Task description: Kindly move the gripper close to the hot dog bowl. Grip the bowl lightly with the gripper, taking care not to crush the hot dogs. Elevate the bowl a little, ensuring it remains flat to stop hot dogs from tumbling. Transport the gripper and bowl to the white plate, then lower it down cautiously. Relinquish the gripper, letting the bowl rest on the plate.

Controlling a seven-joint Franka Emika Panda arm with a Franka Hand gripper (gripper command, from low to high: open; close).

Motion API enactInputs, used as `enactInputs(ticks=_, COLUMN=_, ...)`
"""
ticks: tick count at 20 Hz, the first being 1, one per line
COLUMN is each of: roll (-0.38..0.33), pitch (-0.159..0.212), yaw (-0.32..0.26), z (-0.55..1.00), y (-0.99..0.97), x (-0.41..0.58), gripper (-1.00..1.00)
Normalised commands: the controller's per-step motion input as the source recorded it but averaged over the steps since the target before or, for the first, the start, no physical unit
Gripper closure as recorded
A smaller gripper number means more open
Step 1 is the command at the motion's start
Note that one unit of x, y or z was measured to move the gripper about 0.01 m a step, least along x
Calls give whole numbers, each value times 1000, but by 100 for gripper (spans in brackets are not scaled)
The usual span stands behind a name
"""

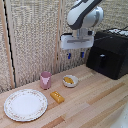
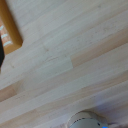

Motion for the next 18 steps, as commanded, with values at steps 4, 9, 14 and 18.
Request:
enactInputs(ticks=4, roll=42, pitch=-1, yaw=-88, z=-315, y=-389, x=0, gripper=-100)
enactInputs(ticks=9, roll=3, pitch=-2, yaw=-33, z=-426, y=-183, x=-96, gripper=-100)
enactInputs(ticks=14, roll=-13, pitch=-27, yaw=-1, z=-500, y=-40, x=-150, gripper=-100)
enactInputs(ticks=18, roll=-59, pitch=-54, yaw=0, z=-462, y=13, x=-73, gripper=-100)
